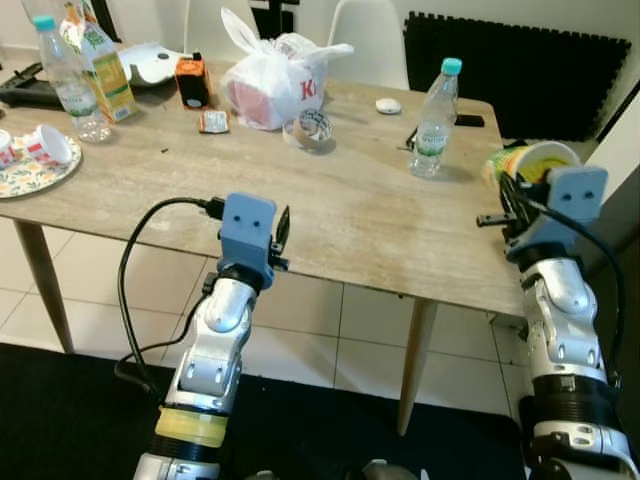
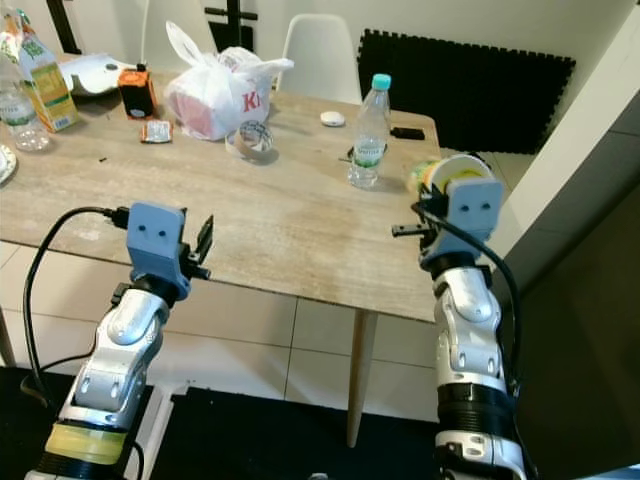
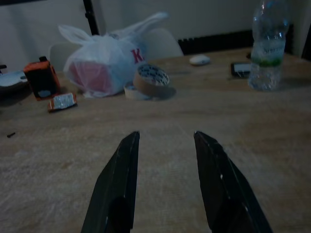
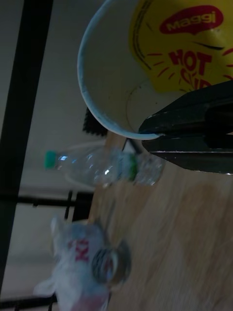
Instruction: Restocking fridge
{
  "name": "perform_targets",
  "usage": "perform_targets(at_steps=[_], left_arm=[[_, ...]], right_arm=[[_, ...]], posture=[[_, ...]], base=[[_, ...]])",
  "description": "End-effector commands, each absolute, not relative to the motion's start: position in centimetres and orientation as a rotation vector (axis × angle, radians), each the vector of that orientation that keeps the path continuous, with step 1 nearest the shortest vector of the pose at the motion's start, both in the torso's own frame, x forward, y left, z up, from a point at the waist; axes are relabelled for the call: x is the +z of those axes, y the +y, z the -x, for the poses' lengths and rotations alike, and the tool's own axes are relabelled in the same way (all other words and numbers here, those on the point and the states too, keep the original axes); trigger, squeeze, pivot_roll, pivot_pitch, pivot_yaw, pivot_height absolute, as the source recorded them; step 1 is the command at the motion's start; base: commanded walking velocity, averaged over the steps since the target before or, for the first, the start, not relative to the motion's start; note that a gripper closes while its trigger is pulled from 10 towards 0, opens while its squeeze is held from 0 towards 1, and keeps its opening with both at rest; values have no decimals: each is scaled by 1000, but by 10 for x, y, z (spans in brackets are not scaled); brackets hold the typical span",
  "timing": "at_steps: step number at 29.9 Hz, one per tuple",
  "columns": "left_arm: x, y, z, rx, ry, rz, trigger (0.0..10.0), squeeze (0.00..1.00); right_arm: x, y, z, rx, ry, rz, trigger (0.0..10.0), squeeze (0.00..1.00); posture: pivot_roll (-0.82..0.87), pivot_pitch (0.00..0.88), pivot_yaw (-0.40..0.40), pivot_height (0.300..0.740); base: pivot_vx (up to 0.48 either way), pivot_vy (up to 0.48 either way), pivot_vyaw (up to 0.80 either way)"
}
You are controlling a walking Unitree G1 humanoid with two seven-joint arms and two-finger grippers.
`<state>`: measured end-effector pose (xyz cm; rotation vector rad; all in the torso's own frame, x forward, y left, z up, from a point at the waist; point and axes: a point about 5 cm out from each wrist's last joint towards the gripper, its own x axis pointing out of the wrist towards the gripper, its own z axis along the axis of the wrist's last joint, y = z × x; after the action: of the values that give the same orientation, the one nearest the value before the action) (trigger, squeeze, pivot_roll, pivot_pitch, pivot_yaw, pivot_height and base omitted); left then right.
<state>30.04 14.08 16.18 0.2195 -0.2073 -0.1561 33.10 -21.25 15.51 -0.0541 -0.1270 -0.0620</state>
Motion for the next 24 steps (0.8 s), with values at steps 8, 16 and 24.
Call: perform_targets(at_steps=[8, 16, 24], left_arm=[[132, 150, -270, -128, -86, -239, 10000, 0], [76, 209, -214, 155, 104, -481, 10000, 4], [18, 251, -183, 259, 404, -475, 10000, 0]], right_arm=[[95, -256, -296, -383, 47, 177, 10000, 0], [55, -345, -221, -821, 260, 477, 10000, 0], [19, -362, -181, -899, 469, 430, 10000, 0]], posture=[[25, 51, -74, 740], [38, 66, -61, 740], [30, 63, -65, 740]], base=[[0, 0, 0], [0, 0, 0], [0, 0, 0]])
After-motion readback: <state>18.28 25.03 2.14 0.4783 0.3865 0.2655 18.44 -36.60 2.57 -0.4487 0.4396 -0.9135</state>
